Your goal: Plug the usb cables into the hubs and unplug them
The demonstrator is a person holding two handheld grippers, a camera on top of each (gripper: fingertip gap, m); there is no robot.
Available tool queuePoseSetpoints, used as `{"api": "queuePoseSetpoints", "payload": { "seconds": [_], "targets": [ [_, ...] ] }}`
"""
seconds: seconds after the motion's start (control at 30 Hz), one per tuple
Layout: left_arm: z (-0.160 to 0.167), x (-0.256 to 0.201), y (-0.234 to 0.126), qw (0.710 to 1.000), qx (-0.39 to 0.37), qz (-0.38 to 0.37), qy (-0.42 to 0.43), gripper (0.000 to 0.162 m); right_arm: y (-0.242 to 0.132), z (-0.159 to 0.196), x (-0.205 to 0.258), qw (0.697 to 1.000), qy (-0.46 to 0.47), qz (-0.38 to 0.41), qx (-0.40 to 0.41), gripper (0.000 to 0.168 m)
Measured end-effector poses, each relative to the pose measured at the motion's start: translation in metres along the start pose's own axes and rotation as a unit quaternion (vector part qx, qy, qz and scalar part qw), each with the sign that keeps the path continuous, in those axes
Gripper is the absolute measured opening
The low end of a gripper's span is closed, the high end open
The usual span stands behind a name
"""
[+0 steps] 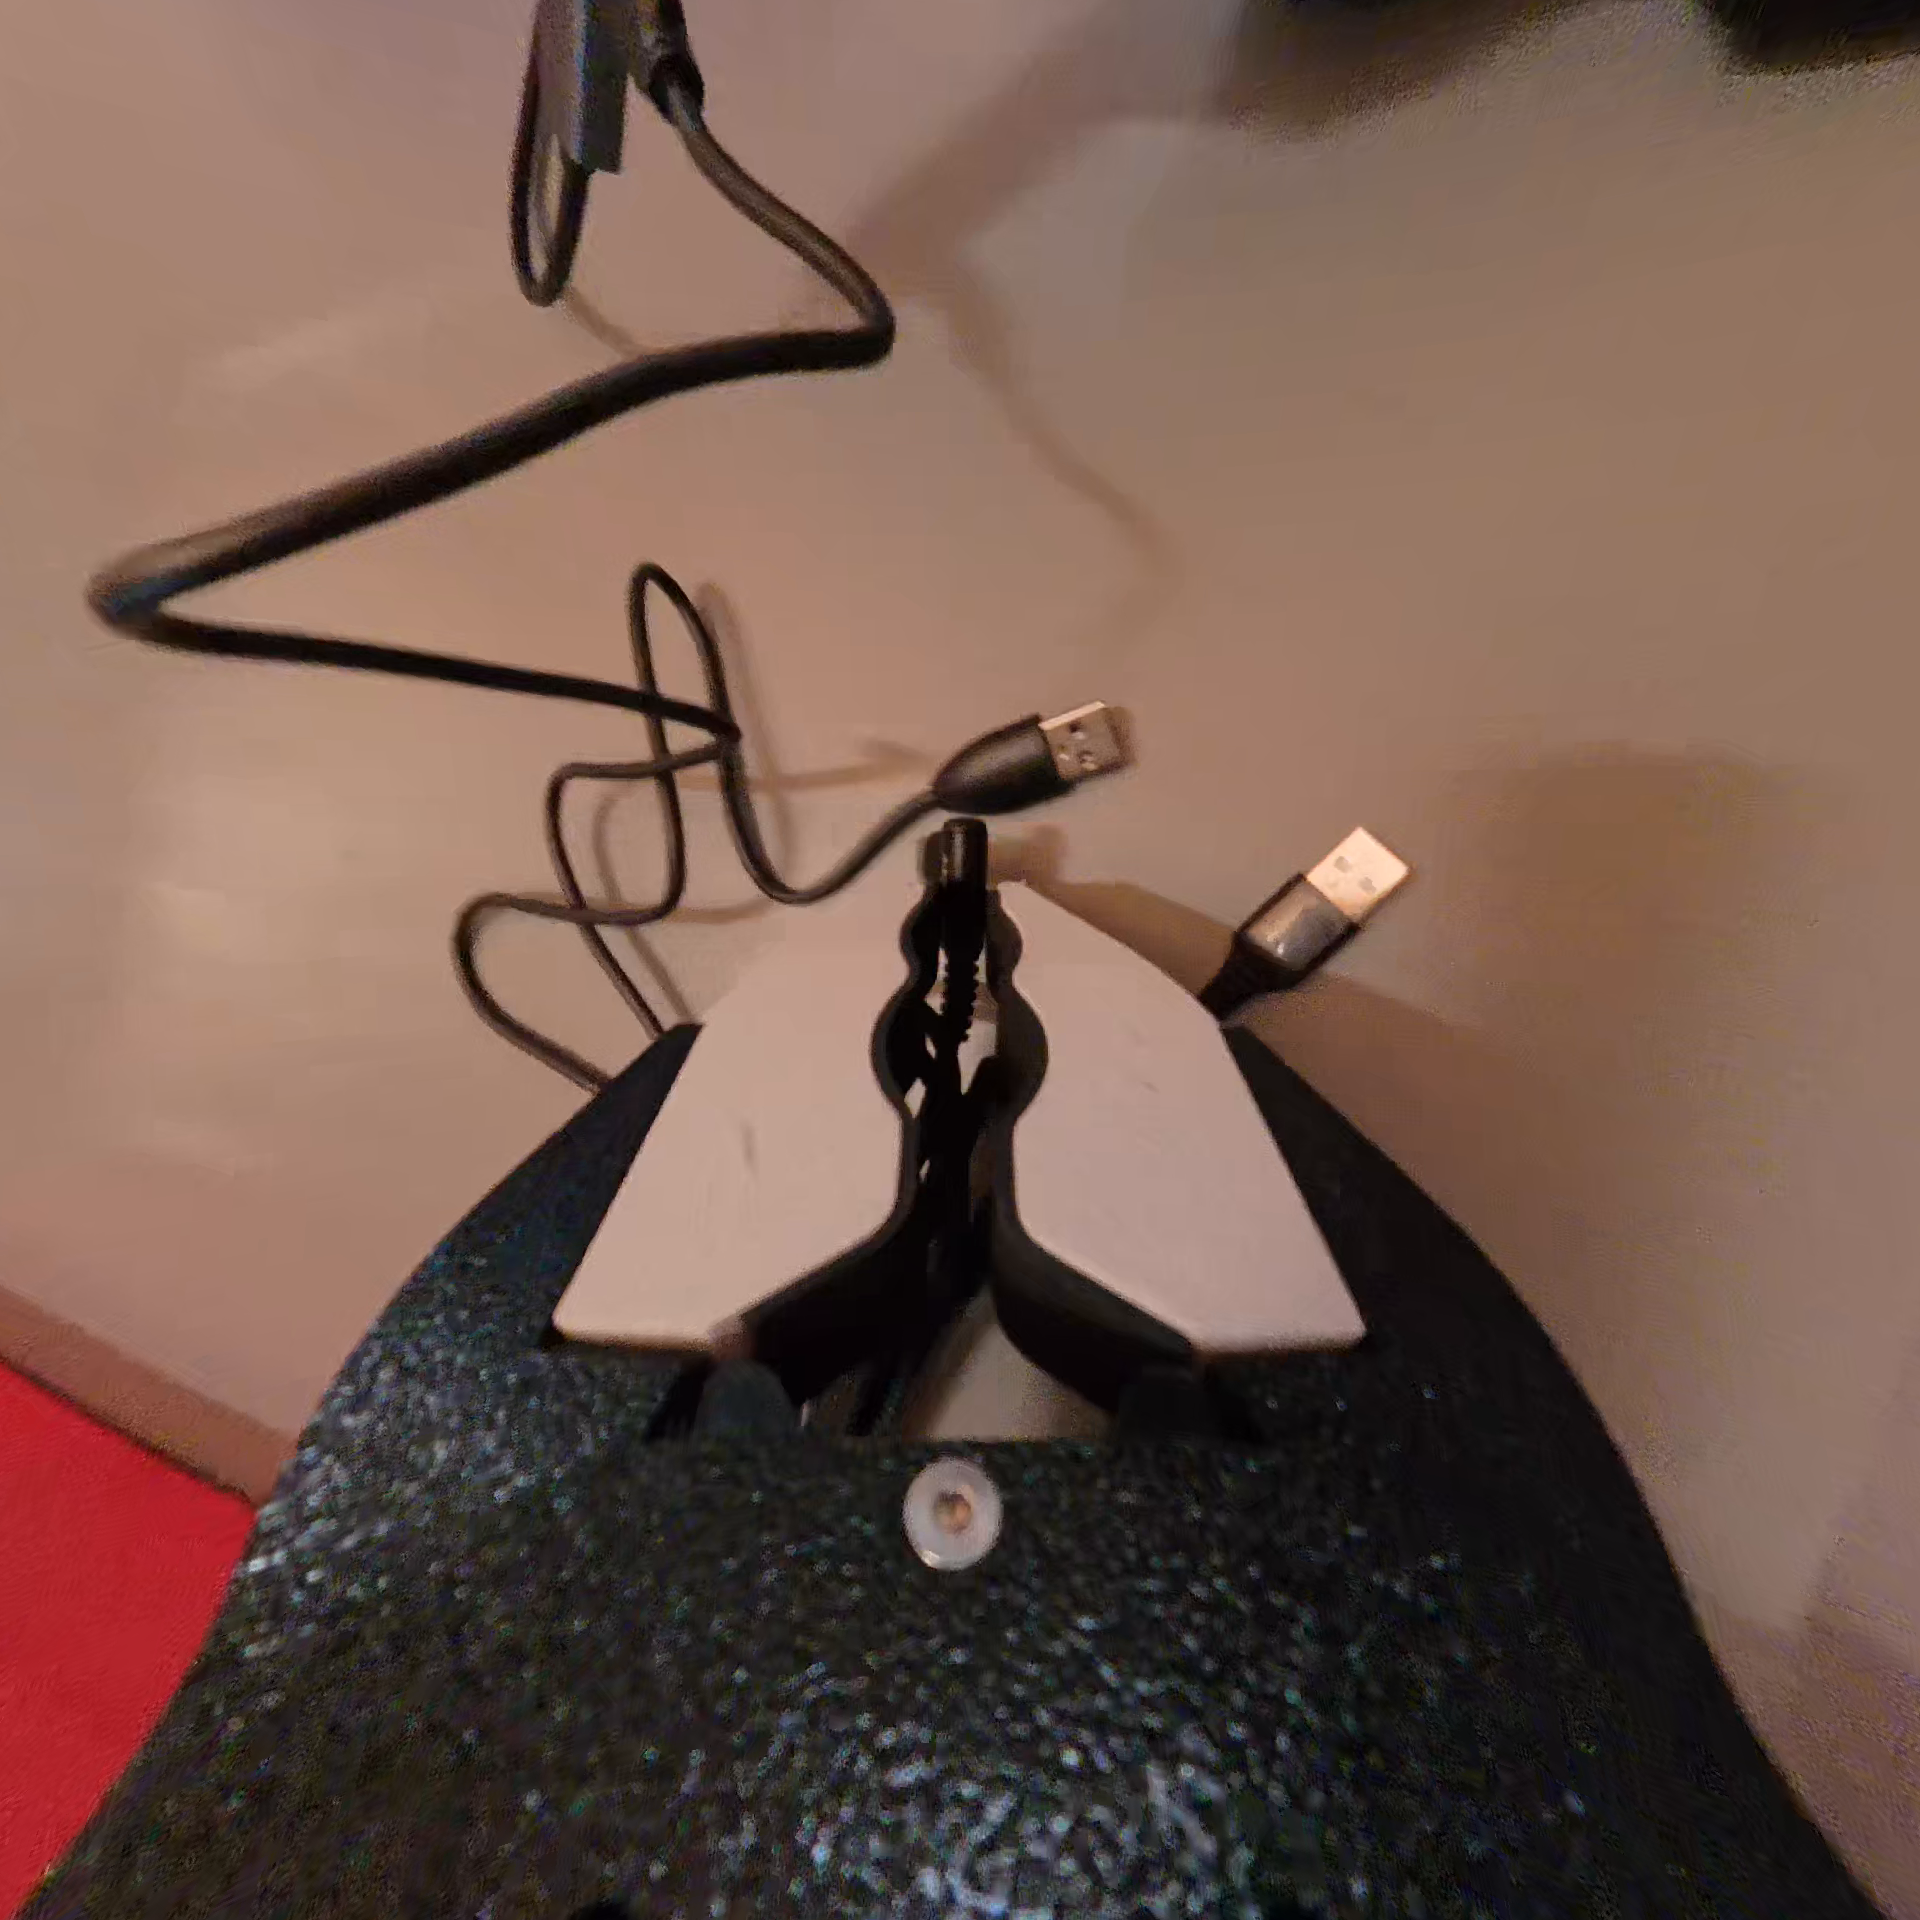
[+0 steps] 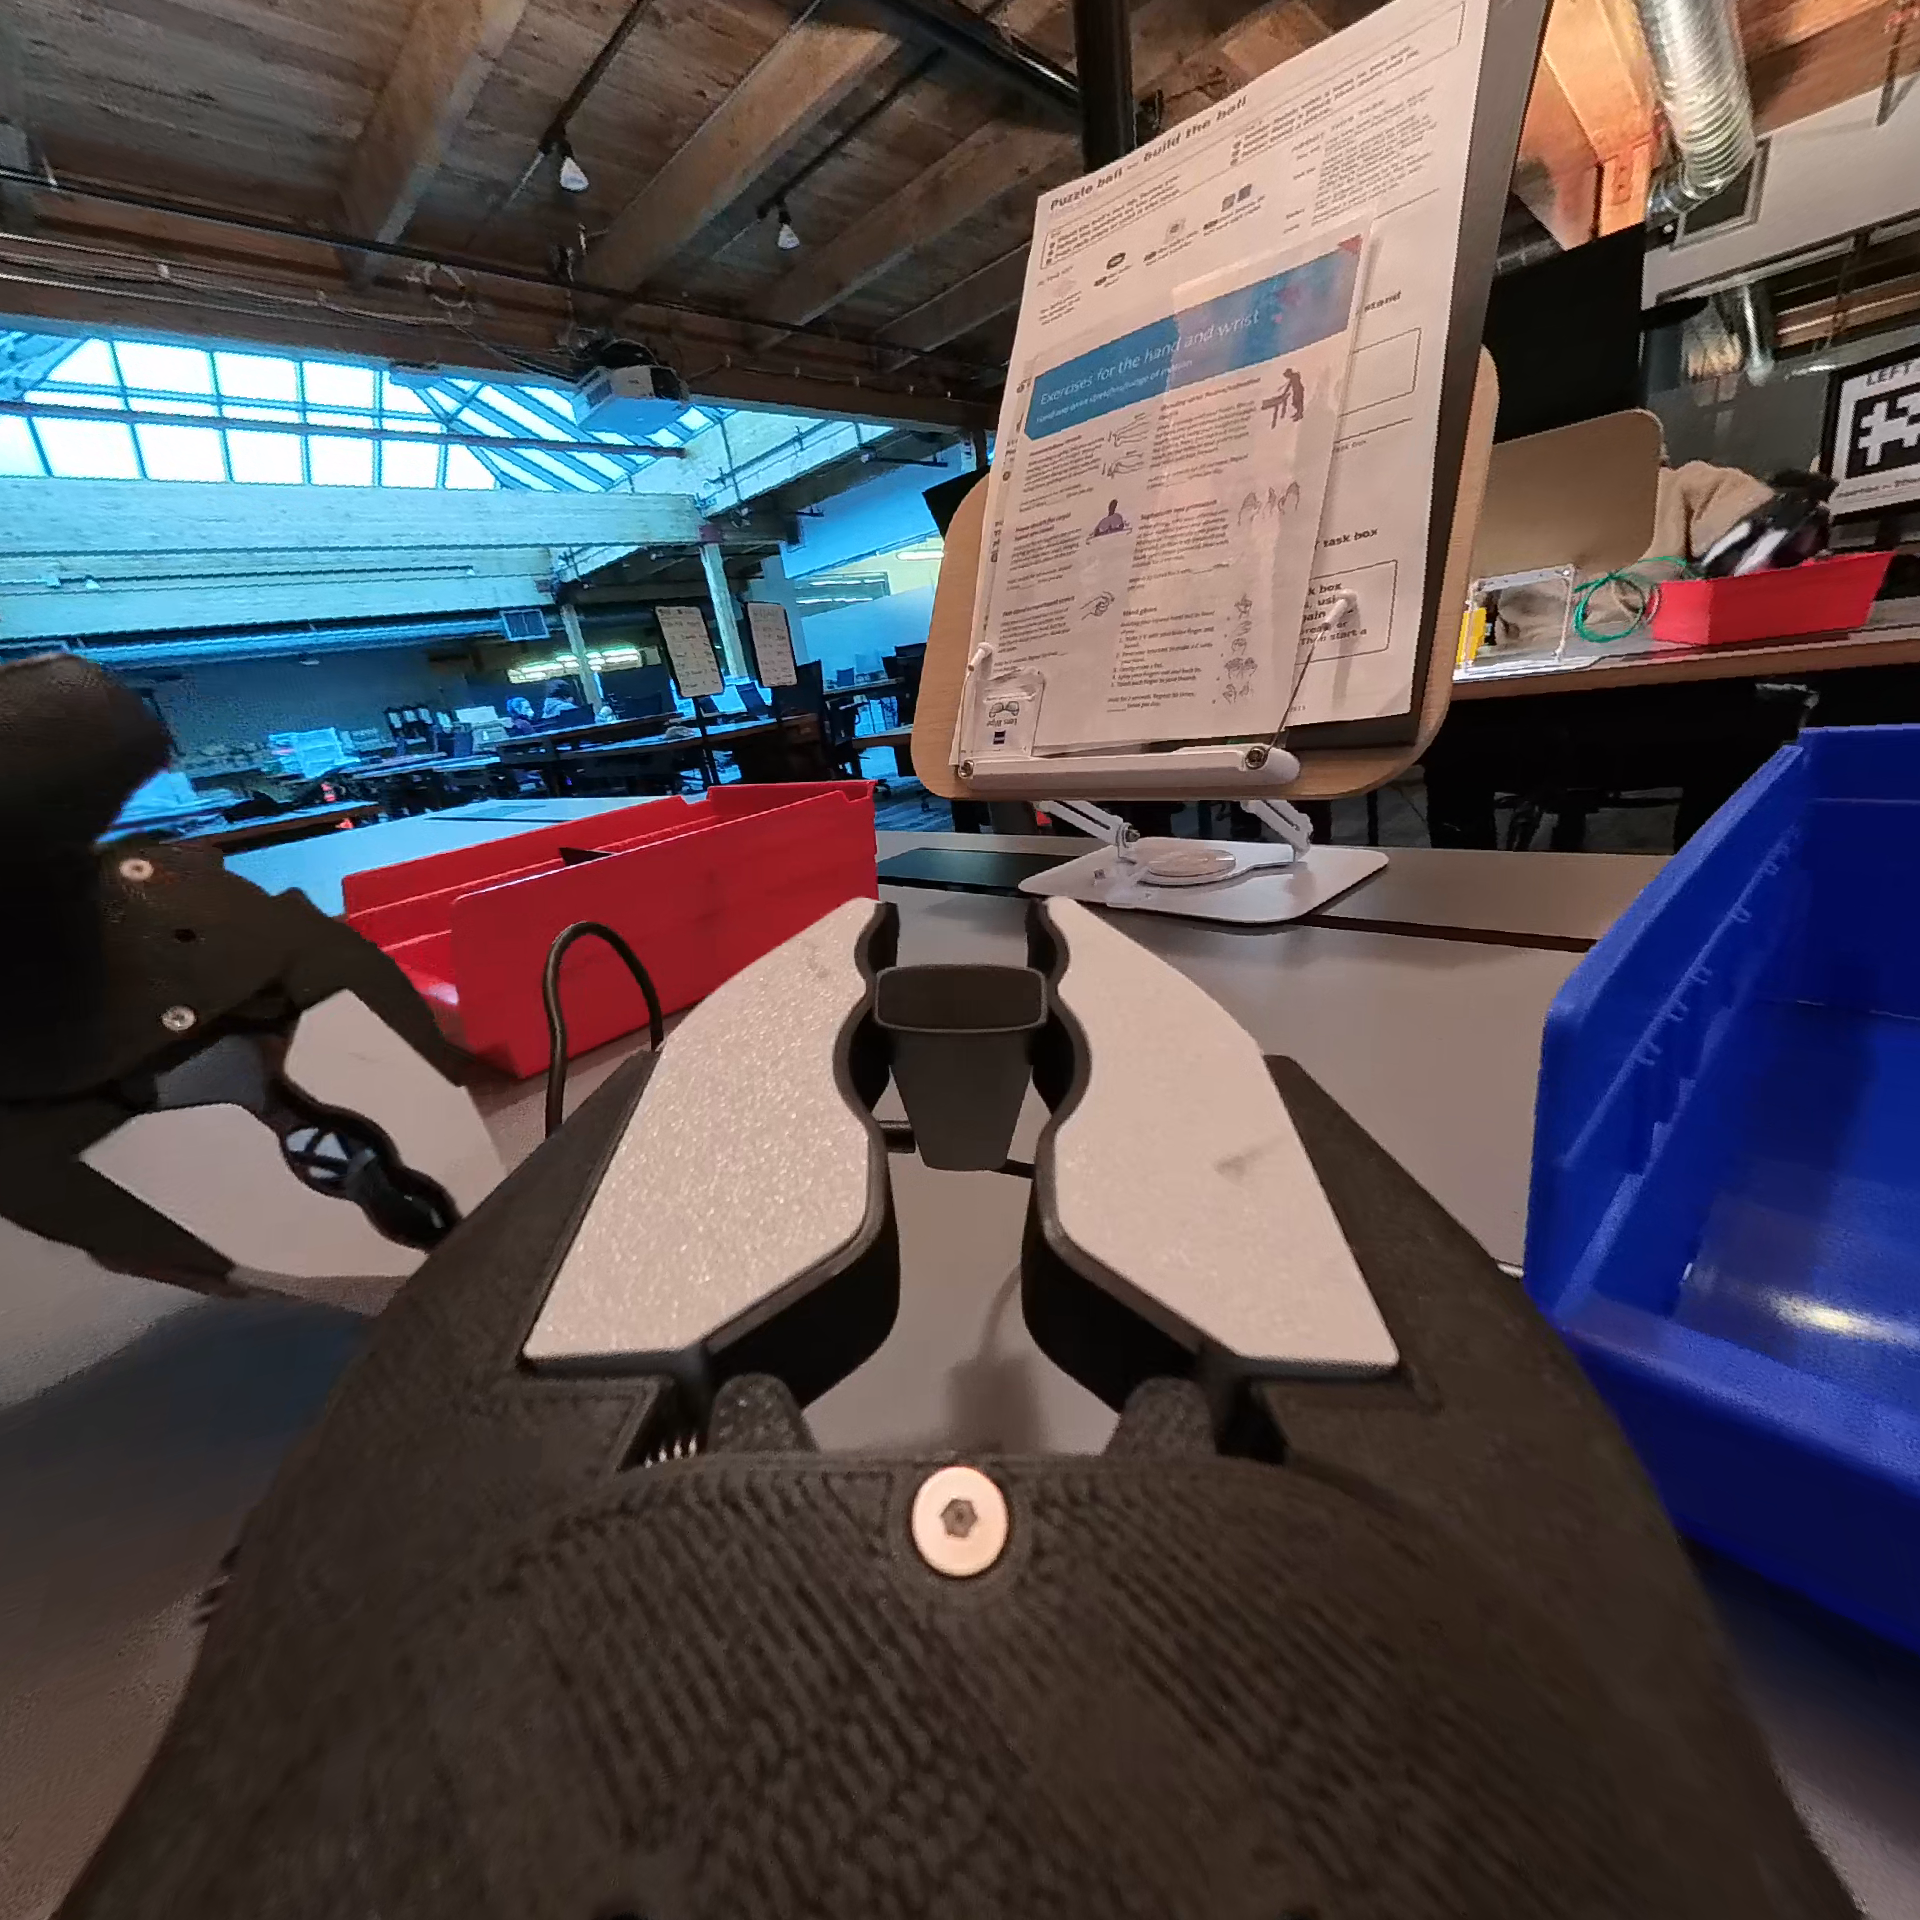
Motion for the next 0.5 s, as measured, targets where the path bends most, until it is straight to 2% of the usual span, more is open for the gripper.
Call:
{"api": "queuePoseSetpoints", "payload": {
  "seconds": [0.03, 0.1, 0.17, 0.2, 0.23, 0.27, 0.3, 0.33, 0.4, 0.5],
  "targets": [
    [-0.001, -0.001, -0.008, 0.999, -0.014, 0.021, -0.021, 0.009, 0.000, 0.000, 0.000, 1.000, 0.002, -0.002, 0.000, 0.024],
    [-0.017, 0.006, -0.043, 0.990, -0.123, 0.016, -0.067, 0.026, 0.000, 0.000, 0.000, 1.000, 0.003, -0.005, 0.000, 0.025],
    [-0.042, 0.012, -0.090, 0.961, -0.261, -0.027, -0.087, 0.032, 0.001, 0.000, 0.001, 1.000, -0.002, -0.005, 0.004, 0.025],
    [-0.054, 0.011, -0.105, 0.951, -0.296, -0.057, -0.066, 0.034, 0.002, 0.001, 0.002, 1.000, -0.007, -0.005, 0.008, 0.025],
    [-0.064, 0.010, -0.109, 0.954, -0.282, -0.099, -0.021, 0.033, 0.003, 0.001, 0.003, 1.000, -0.011, -0.004, 0.011, 0.025],
    [-0.069, 0.016, -0.104, 0.960, -0.228, -0.160, 0.029, 0.035, 0.003, 0.001, 0.004, 1.000, -0.016, -0.005, 0.012, 0.025],
    [-0.073, 0.027, -0.096, 0.955, -0.175, -0.230, 0.071, 0.037, 0.003, 0.001, 0.005, 1.000, -0.019, -0.007, 0.011, 0.025],
    [-0.076, 0.040, -0.089, 0.941, -0.154, -0.283, 0.099, 0.039, 0.002, 0.001, 0.005, 1.000, -0.019, -0.011, 0.008, 0.025],
    [-0.083, 0.055, -0.075, 0.930, -0.170, -0.294, 0.142, 0.044, -0.001, 0.000, 0.005, 1.000, -0.012, -0.024, 0.000, 0.025],
    [-0.093, 0.067, -0.051, 0.930, -0.160, -0.252, 0.213, 0.044, -0.005, -0.001, 0.003, 0.998, 0.001, -0.057, -0.015, 0.024]
  ]
}}
Point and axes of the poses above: each gripper's, where its closed fingertips meet, y out along the fingers, z out of its underside, x = y × z across the jaws, the point moved 6 cm from there along -y, back along the fingers, and after that the axes turned 14 degrees about x, right-handed, at the moved point
